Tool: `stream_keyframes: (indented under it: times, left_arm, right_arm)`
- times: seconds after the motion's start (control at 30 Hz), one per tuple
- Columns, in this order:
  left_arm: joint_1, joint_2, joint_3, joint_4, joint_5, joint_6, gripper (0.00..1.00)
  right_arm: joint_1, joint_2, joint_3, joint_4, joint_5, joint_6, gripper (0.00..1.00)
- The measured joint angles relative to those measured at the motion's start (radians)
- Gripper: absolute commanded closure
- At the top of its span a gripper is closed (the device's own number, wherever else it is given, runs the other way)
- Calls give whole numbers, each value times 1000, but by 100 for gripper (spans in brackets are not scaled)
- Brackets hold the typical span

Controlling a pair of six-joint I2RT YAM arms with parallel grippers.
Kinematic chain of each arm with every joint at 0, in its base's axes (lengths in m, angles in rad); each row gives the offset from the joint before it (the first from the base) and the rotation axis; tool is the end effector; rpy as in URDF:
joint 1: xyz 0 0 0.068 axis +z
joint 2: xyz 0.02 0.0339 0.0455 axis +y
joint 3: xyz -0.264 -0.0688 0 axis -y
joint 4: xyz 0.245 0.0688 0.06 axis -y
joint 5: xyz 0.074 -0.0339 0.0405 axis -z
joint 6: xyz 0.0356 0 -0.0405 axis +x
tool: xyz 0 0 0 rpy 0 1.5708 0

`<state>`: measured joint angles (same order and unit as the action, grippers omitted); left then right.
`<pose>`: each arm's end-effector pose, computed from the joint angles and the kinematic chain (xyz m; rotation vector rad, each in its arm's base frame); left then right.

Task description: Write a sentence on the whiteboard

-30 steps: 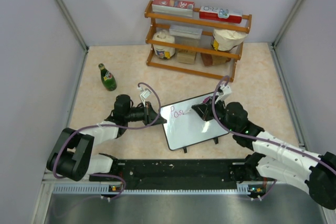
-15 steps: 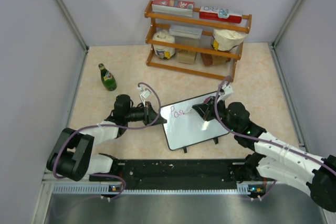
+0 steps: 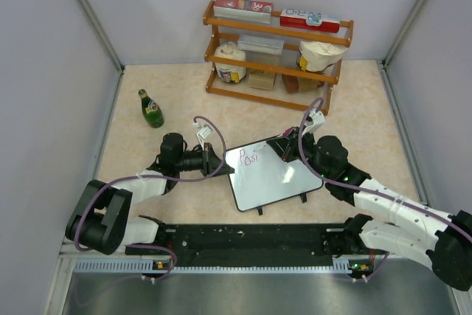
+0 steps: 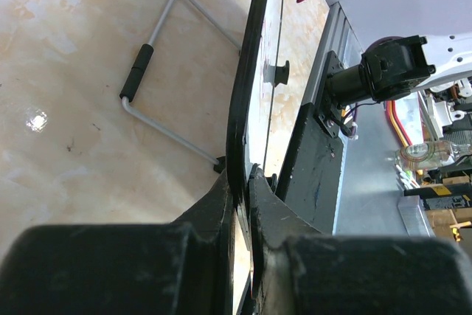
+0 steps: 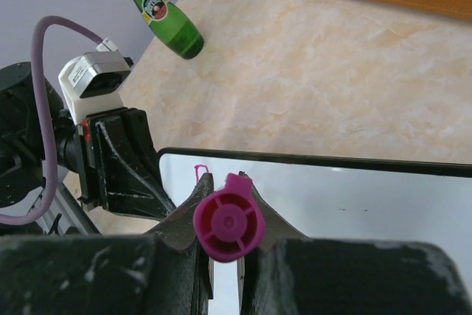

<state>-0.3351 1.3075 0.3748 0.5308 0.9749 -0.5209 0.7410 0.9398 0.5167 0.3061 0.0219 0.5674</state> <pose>0.2093 -0.1041 0.1706 0.5063 2.0301 -1.4944 0.1637 0.1487 0.2680 -0.1372 1.7768 0.9489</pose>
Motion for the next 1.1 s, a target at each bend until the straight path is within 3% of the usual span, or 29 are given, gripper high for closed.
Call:
stream_keyframes:
  times: [0.83, 1.1]
  left_arm:
    - [0, 0, 0, -3, -4, 0, 100]
    - [0, 0, 0, -2, -2, 0, 100]
  right_arm:
    - [0, 50, -2, 16, 36, -16, 100]
    - [0, -8, -14, -14, 42, -26, 100]
